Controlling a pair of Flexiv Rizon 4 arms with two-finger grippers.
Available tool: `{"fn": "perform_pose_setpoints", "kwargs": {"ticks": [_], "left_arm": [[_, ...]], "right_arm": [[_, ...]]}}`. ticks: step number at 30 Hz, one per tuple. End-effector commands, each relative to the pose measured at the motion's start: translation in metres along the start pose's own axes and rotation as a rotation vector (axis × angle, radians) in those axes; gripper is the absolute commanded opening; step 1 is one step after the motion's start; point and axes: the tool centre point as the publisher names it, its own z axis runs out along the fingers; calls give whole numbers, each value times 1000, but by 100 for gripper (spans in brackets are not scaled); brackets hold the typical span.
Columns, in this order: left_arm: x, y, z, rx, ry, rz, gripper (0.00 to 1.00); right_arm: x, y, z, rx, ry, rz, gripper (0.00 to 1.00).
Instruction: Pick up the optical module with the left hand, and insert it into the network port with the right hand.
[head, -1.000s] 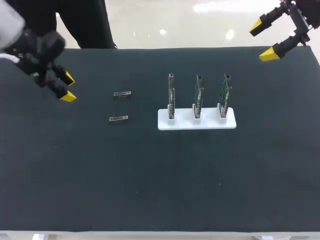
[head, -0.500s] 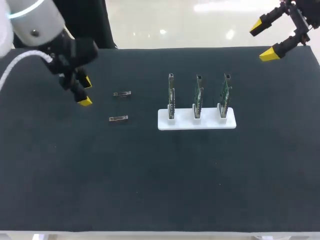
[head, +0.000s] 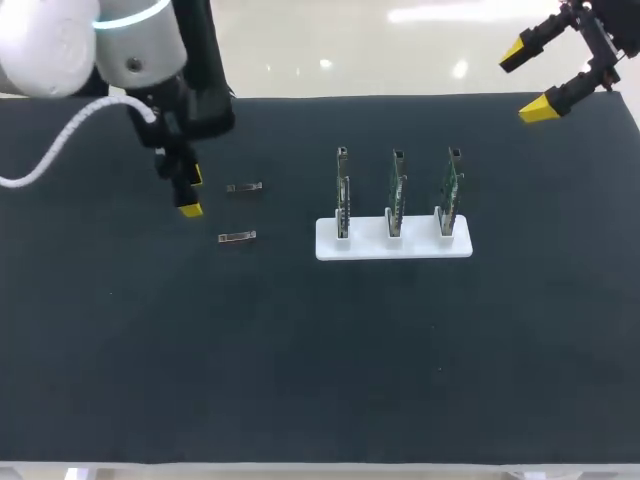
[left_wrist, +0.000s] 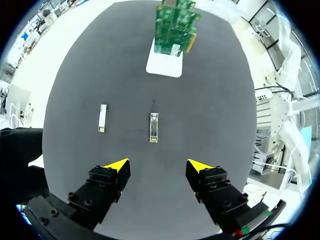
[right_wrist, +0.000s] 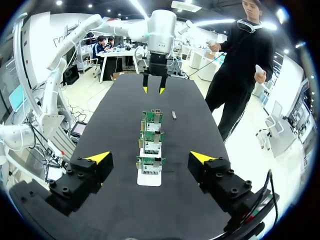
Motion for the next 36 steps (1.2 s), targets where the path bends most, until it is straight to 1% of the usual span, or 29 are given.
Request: {"fn": "perform_pose_setpoints", "kwargs": {"ticks": [1, 8, 12, 23, 26, 36], "left_arm": [[-4, 1, 9, -4, 43, -5, 100], [-8, 3, 27, -11, 29, -12, 100], [-13, 3, 37, -11, 29, -32, 100], [-19, 1, 56, -13, 19, -40, 100], [-18, 2, 63, -13, 18, -30, 100], [-19, 0, 74, -7, 32, -39, 100]], "right_arm": [[0, 0, 0, 0, -2, -1, 100], [0, 0, 0, 0, -2, -1, 100], [0, 0, 0, 0, -2, -1, 100], [0, 0, 0, 0, -2, -1, 100], [0, 0, 0, 0, -2, -1, 100], [0, 0, 0, 0, -2, -1, 100]]}}
